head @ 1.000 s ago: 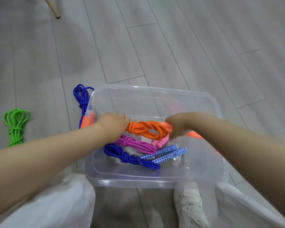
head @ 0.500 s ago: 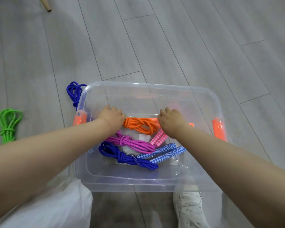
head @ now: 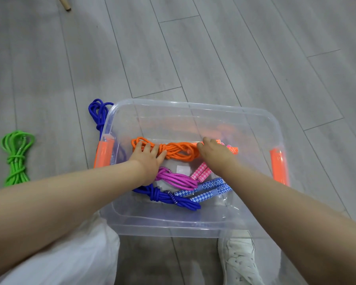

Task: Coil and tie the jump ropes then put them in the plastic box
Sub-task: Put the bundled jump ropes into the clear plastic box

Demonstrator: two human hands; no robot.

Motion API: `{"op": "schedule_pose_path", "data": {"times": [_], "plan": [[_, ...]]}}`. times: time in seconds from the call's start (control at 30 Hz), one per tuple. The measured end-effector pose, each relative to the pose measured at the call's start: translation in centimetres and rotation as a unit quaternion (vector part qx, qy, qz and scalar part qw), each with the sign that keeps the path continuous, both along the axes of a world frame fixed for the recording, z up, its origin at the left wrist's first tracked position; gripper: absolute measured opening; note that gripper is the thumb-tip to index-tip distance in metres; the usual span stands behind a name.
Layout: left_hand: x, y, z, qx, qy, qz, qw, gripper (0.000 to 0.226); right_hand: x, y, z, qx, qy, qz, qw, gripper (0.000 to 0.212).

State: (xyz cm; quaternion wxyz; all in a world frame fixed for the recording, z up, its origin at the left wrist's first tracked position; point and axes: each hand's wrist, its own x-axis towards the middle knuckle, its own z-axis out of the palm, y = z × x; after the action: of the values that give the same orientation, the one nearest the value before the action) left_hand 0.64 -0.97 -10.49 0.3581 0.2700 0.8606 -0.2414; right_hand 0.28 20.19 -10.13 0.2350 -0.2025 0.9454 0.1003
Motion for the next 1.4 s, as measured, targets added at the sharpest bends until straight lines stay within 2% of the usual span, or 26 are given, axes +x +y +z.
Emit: {"op": "schedule_pose_path", "data": {"times": [0.1, 0.17, 0.27, 0.37, 0.43, 0.5, 0.57, 0.67, 0.83, 0.93, 1.07, 1.17, 1.27, 1.33, 1.4], "plan": [[0.1, -0.1, -0.3, 0.002, -0.020, 0.018, 1.000, 0.087, 1.2, 0.8, -1.0, -0.001, -0.011, 0.026, 1.000, 0.037], [0.0, -0.1, -0.3, 0.004, -0.031, 0.030, 0.999, 0.086, 2.3, 1.5, -1.8, 0.029, -0.018, 0.062, 0.998, 0.052], [-0.3, -0.1, 0.4, 0.027, -0.029, 0.023, 0.999, 0.082, 3.1, 1.6, -1.5, 0.050, -0.065, 0.032, 0.996, 0.070], [-0.5, -0.3, 2.0, 0.097, 0.010, -0.006, 0.995, 0.075, 2.0, 0.8, -0.1, 0.024, -0.075, -0.019, 0.997, 0.056], [-0.4, -0.6, 3.4, 0.161, 0.041, -0.014, 0.986, 0.065, 0.7, 0.0, 1.6, 0.002, -0.080, 0.005, 0.997, 0.036], [-0.1, -1.3, 5.1, 0.218, 0.070, -0.007, 0.973, 0.058, -0.4, -1.2, 4.0, -0.035, -0.126, 0.014, 0.991, 0.029], [0.1, -2.5, 6.6, 0.280, 0.118, -0.007, 0.953, 0.052, -1.4, -2.9, 6.9, -0.076, -0.165, 0.009, 0.983, 0.030], [-0.1, -4.9, 8.6, 0.389, 0.205, -0.004, 0.898, 0.046, -2.4, -5.6, 11.1, -0.153, -0.142, -0.004, 0.978, 0.028], [-0.9, -10.0, 10.4, 0.492, 0.278, 0.146, 0.812, 0.043, -2.9, -11.6, 15.1, -0.306, -0.070, -0.055, 0.948, 0.029], [-1.3, -14.4, 9.9, 0.488, 0.295, 0.225, 0.790, 0.043, -2.8, -16.5, 15.2, -0.365, -0.070, -0.061, 0.926, 0.028], [-1.0, -20.4, 6.7, 0.409, 0.277, 0.330, 0.804, 0.041, -2.6, -23.3, 13.2, -0.335, -0.074, -0.054, 0.938, 0.023], [0.3, -24.6, 2.9, 0.332, 0.220, 0.398, 0.826, 0.048, -2.4, -27.4, 10.7, -0.251, -0.088, -0.056, 0.962, 0.027], [2.6, -28.3, -0.6, 0.251, 0.171, 0.441, 0.845, 0.054, -2.0, -30.2, 8.3, -0.119, -0.120, -0.058, 0.984, 0.031], [4.2, -30.2, -2.0, 0.202, 0.168, 0.474, 0.840, 0.058, -2.0, -31.2, 7.0, -0.046, -0.106, -0.064, 0.991, 0.037], [5.6, -31.8, -3.0, 0.177, 0.187, 0.512, 0.819, 0.065, -1.9, -32.1, 5.6, 0.002, -0.082, -0.056, 0.995, 0.038]]}}
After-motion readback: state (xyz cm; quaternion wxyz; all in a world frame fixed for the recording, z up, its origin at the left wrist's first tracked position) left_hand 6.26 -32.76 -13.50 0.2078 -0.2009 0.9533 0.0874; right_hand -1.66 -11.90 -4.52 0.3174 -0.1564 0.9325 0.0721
